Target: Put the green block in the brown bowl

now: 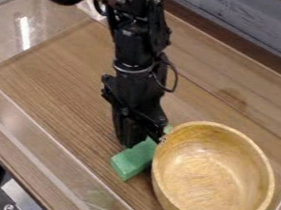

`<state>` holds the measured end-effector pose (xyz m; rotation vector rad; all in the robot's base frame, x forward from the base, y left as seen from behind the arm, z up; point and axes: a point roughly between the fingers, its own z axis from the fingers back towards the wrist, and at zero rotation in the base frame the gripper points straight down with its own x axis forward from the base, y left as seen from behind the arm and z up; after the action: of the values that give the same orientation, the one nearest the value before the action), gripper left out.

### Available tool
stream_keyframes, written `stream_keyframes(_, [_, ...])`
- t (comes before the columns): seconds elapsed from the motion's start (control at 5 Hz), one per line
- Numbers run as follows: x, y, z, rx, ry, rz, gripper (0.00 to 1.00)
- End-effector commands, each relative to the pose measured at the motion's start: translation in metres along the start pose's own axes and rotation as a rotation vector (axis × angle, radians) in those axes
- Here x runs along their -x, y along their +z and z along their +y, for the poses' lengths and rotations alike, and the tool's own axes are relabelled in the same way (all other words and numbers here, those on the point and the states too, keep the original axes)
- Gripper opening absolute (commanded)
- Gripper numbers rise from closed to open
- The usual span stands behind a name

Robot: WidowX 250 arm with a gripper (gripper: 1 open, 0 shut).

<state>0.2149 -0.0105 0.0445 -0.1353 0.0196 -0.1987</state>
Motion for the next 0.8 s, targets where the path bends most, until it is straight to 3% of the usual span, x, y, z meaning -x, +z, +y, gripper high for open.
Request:
stream_keyframes(0.0, [-0.0097, 0.0119, 0.0022, -0.014, -0.015, -0.055, 1.00])
stream_keyframes(0.6, [-0.0089, 0.0058, -0.0007, -0.007, -0.036, -0.057, 1.00])
